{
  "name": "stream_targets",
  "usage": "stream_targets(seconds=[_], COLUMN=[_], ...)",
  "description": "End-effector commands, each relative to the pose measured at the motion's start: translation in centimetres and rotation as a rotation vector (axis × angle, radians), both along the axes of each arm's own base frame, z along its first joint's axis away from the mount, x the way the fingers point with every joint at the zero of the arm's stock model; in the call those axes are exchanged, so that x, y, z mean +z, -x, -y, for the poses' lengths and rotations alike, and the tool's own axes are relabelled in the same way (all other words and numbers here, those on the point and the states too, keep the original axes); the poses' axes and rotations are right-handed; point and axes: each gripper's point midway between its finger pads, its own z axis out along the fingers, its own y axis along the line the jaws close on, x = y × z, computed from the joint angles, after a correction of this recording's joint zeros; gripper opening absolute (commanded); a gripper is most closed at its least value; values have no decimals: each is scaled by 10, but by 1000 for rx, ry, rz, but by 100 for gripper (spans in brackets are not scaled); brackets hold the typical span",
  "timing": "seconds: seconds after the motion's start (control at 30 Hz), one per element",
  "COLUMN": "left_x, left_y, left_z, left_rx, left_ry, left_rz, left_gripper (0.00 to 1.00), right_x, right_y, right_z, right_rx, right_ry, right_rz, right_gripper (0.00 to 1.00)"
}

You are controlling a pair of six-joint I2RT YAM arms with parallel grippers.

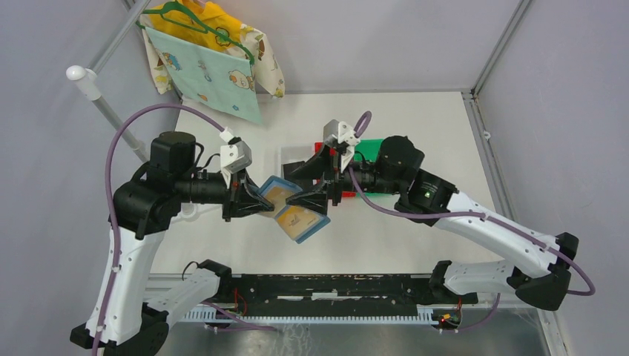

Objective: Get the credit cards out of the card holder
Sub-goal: Remove the credit card from the card holder.

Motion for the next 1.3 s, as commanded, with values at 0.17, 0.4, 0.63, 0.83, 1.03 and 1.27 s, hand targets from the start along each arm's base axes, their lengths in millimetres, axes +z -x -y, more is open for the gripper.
stream_targets(seconds=[0.17,0.4,0.63,0.83,1.03,1.27], left_x=[19,9,6,6,0,-18], left_y=[14,14,18,20,14,-31], left_z=[3,5,7,7,7,4], left_rx=[-49,-52,-104,-137,-125,85], left_ry=[53,43,31,26,9,-68], left_rz=[-20,-79,-133,-128,-137,-143], left_gripper=[5,63,56,38,12,2], right_x=[23,22,3,-8,-3,22], right_y=[28,44,49,45,44,-13], right_z=[-15,-11,-16,-23,-22,8], right_rx=[218,304,362,364,352,17], right_ry=[-90,-104,-49,-3,-12,-105], right_rz=[12,27,-1,-22,-13,-46], right_gripper=[25,0,0,0,10,65])
